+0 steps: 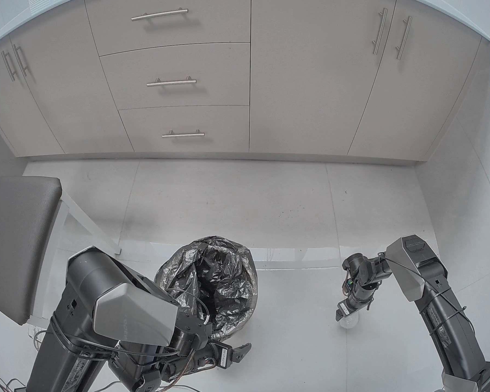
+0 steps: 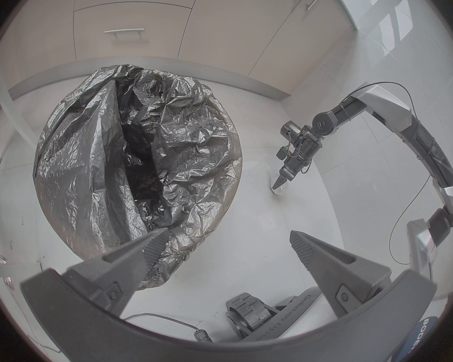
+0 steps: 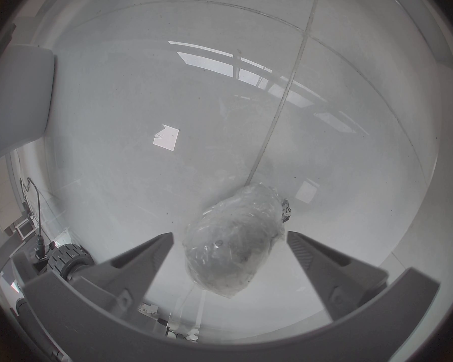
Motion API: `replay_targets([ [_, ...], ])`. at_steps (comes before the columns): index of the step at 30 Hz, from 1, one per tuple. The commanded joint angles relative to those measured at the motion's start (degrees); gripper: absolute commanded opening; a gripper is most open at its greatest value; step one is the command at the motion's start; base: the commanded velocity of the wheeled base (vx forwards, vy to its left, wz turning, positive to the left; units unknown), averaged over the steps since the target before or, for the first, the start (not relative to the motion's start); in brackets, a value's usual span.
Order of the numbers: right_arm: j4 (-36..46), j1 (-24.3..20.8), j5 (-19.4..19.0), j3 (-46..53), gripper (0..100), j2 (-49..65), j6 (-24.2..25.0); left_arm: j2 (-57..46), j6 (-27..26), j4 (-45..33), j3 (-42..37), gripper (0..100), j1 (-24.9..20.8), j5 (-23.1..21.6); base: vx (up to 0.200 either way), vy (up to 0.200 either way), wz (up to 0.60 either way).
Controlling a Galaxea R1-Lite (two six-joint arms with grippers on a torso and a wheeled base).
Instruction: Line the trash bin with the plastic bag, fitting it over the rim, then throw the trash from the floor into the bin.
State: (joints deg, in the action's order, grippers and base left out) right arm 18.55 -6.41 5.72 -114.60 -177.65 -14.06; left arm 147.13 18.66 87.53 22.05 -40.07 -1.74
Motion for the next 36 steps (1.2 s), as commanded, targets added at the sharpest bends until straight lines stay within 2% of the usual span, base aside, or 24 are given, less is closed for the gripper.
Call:
replay_targets([
  [1, -0.1, 0.0, 0.0, 0.01, 0, 0.04, -0.01, 0.09, 0.06, 0.01, 0.01, 100, -0.01, -0.01, 0.0, 0.0, 0.0],
  [15, -0.62, -0.18, 0.96, 0.01, 0, 0.04, 0.17, 0.0, 0.14, 0.01, 0.1, 100, -0.01, -0.19, 0.0, 0.0, 0.0],
  [18, -0.36, -0.18, 1.75, 0.01, 0, 0.04, 3.68, 0.0, 0.14, 0.01, 0.01, 100, -0.01, -0.19, 0.0, 0.0, 0.0],
  [19, -0.1, -0.27, 2.1, 0.01, 0, 0.04, 8.17, 0.0, 0.14, 0.01, 0.01, 100, -0.01, -0.19, 0.0, 0.0, 0.0],
  [21, 0.96, -0.27, 2.19, 0.01, 0, 0.04, 13.0, 0.0, 0.14, 0.01, 0.01, 100, -0.01, -0.19, 0.0, 0.0, 0.0],
  [27, 14.05, -0.27, 2.46, 0.01, 0, 8.9, 18.8, 0.0, 0.14, 0.01, 0.01, 100, -0.01, -0.1, 0.0, 0.0, 0.0],
  [29, 14.05, -0.27, 2.46, 0.01, 0, 8.9, 18.8, 0.0, 0.14, 0.01, 0.01, 100, -0.01, -0.1, 0.0, 0.0, 0.0],
  [30, 22.67, -0.88, 2.1, 0.01, 0, 12.68, 19.07, 0.0, 0.14, 0.01, 0.01, 100, -0.01, -0.1, 0.0, 0.0, 0.0],
  [31, 22.67, -0.88, 2.1, 0.01, 0, 12.68, 19.07, 0.0, 0.14, 0.01, 0.01, 100, -0.01, -0.1, 0.0, 0.0, 0.0],
  [32, 27.76, -2.11, 2.02, 0.01, 0, 16.02, 18.63, 0.0, 0.14, 0.01, 0.01, 100, -0.01, -0.1, 0.0, 0.0, 0.0],
  [34, 28.91, -2.9, 2.02, 0.01, 0, 19.01, 18.89, 0.0, 0.14, 0.01, 0.01, 100, -0.01, -0.1, 0.0, 0.0, 0.0],
  [36, 30.84, -6.6, 2.19, 0.01, 0, 24.99, 19.15, 0.0, 0.14, 0.01, 0.01, 100, -0.01, -0.1, 0.0, 0.0, 0.0],
])
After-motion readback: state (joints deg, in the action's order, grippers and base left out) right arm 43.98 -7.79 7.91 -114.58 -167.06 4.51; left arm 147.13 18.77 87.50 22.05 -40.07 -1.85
